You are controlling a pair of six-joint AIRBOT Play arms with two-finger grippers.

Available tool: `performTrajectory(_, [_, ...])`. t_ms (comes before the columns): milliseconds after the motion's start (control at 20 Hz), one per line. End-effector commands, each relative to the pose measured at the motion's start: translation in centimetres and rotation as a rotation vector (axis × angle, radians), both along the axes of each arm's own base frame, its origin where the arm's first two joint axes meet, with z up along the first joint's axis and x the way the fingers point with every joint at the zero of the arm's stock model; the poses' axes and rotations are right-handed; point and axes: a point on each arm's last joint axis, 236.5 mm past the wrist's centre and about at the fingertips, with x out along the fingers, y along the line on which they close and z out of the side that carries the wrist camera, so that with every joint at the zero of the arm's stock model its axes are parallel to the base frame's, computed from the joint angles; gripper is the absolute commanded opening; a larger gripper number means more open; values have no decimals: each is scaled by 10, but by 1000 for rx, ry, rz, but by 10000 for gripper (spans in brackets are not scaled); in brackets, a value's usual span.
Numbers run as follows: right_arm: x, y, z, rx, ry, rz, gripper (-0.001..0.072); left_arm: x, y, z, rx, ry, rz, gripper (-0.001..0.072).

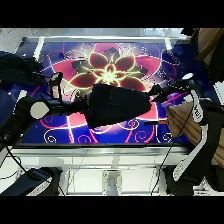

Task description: Fold the clothes and pants, and hang the long-sleeved shirts on hangers.

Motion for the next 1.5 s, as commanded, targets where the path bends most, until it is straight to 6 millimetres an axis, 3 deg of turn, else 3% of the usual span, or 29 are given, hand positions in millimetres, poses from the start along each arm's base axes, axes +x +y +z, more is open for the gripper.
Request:
performTrajectory(0, [0, 6, -6, 5, 1, 13, 680, 0, 0, 0, 0, -2, 1, 615])
performTrajectory(250, [-2, 32, -9, 25, -16, 69, 679, 0, 0, 0, 0, -1, 1, 615])
performTrajectory(500, [-4, 61, 14, 139, -34, 105, 674, 0, 0, 0, 0, -2, 1, 615])
performTrajectory(600, [-4, 61, 16, 141, -37, 106, 570, 1, 0, 0, 0, -1, 1, 615])
performTrajectory(750, [-7, 62, 17, 149, -54, 133, 493, 1, 0, 0, 0, -1, 1, 615])
performTrajectory(900, [-9, 63, 19, 158, -64, 155, 120, 1, 0, 0, 0, -1, 1, 615])
performTrajectory(950, [-10, 64, 20, 166, -64, 155, 26, 1, 0, 0, 0, -1, 1, 615])
performTrajectory(1150, [-4, 68, 46, 211, -128, 160, 25, 1, 0, 0, 1, -1, 1, 615])
performTrajectory(1300, [13, 37, 92, 102, -262, 173, 24, 1, 0, 0, 1, -2, 1, 615])
performTrajectory(1450, [17, -37, 146, -97, -325, 68, 23, 2, 4, -1, 21, -11, 0, 615])
